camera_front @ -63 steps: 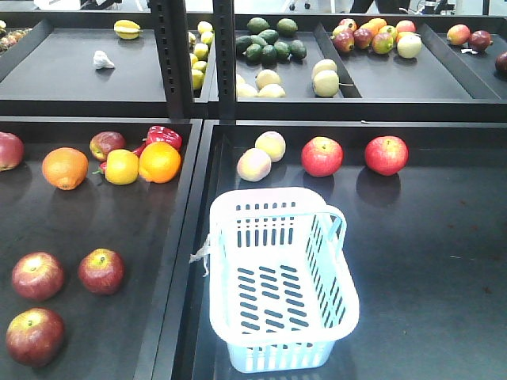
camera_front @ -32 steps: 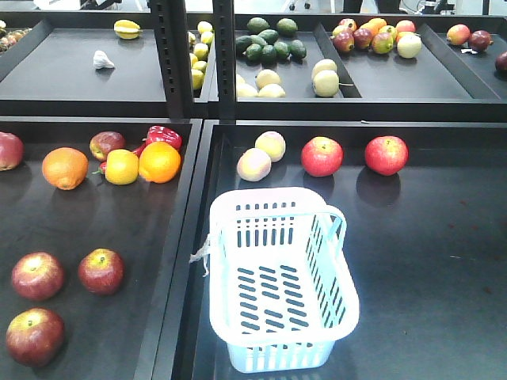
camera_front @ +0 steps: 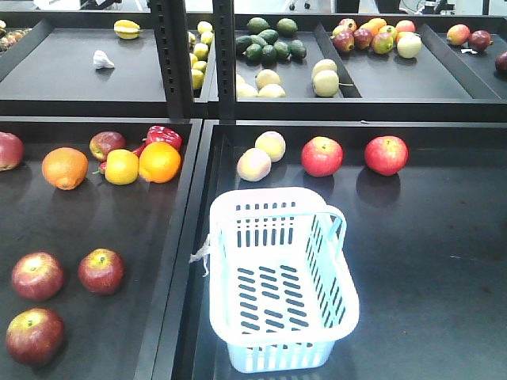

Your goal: Pick three apples into basket with both arms

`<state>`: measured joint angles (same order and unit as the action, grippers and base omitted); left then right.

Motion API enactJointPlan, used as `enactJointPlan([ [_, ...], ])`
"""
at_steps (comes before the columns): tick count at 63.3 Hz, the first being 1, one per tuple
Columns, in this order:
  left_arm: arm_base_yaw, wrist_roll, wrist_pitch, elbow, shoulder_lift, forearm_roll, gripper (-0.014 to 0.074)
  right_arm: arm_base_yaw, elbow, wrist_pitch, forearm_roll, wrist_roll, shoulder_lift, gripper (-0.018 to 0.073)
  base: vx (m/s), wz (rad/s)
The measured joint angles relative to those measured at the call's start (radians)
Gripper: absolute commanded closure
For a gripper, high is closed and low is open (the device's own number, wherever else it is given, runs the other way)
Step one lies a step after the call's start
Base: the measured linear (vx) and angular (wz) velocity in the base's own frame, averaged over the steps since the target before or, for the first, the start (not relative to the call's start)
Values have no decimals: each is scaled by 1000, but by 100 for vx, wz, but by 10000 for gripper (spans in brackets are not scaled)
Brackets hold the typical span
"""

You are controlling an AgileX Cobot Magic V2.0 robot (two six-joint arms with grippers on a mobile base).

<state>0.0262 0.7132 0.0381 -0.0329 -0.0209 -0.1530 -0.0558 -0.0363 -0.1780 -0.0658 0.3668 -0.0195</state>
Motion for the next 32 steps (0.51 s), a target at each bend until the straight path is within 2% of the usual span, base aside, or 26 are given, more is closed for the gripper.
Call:
enactJointPlan([
  [7, 0, 142, -103, 0, 0, -143, 603, 0, 0, 0, 0, 0, 0, 563, 0, 0],
  [9, -1, 167, -136, 0, 0, -164, 603, 0, 0, 0, 0, 0, 0, 563, 0, 0],
  [13, -2, 235, -219, 0, 0, -184, 603, 0, 0, 0, 0, 0, 0, 563, 0, 0],
  [18, -2, 292, -346, 1, 0, -169, 603, 0, 0, 0, 0, 0, 0, 563, 0, 0],
  [25, -3, 337, -496, 49, 0, -42, 603, 0, 0, 0, 0, 0, 0, 563, 0, 0],
  [32, -3, 364, -568, 151, 2, 180, 603, 0, 0, 0, 0, 0, 0, 563, 0, 0],
])
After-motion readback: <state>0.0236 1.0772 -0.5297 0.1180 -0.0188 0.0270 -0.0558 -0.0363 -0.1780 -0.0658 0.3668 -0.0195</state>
